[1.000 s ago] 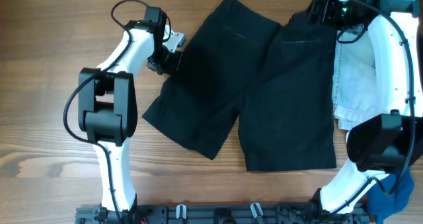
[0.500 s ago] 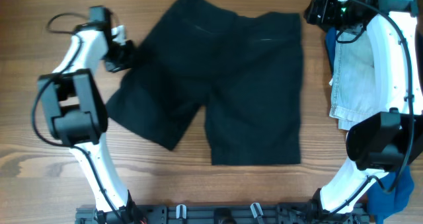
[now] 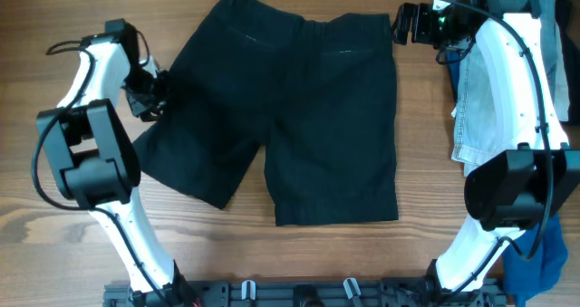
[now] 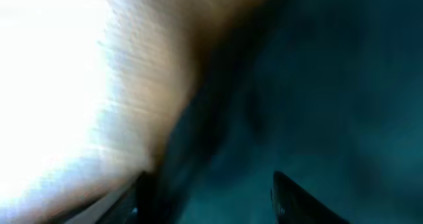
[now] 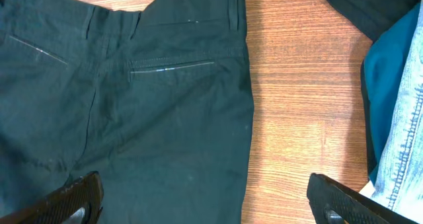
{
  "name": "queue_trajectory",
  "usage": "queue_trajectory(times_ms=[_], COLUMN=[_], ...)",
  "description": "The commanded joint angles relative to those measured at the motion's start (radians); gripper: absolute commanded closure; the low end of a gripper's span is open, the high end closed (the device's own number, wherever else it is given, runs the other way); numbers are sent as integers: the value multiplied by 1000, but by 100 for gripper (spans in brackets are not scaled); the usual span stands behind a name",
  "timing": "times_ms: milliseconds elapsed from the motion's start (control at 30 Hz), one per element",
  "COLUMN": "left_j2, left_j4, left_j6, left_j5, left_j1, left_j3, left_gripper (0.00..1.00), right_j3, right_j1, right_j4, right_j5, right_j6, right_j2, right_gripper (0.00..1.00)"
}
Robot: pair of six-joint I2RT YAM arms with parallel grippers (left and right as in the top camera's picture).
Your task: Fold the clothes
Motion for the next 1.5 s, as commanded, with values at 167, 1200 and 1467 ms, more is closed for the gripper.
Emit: queue_trajectory(times_ms=[167,1200,1467], left_j2=[-106,-178,-390], left_j4=[-168,64,71], left_j6=[-27,-307,-264], left_j5=[-323,-34,-160], left_j1=[-184,-562,-425], left_j3=[-9,-573,-325], left_gripper=[37,58,44], right_j3=[-3,-3,-3], right_j1=[0,0,2], right_j4=[5,68,456], right_j5=[-11,-13,-19], right_j6=[-52,-71,-19], right_j2=[18,19,282], right_gripper=[0,0,0])
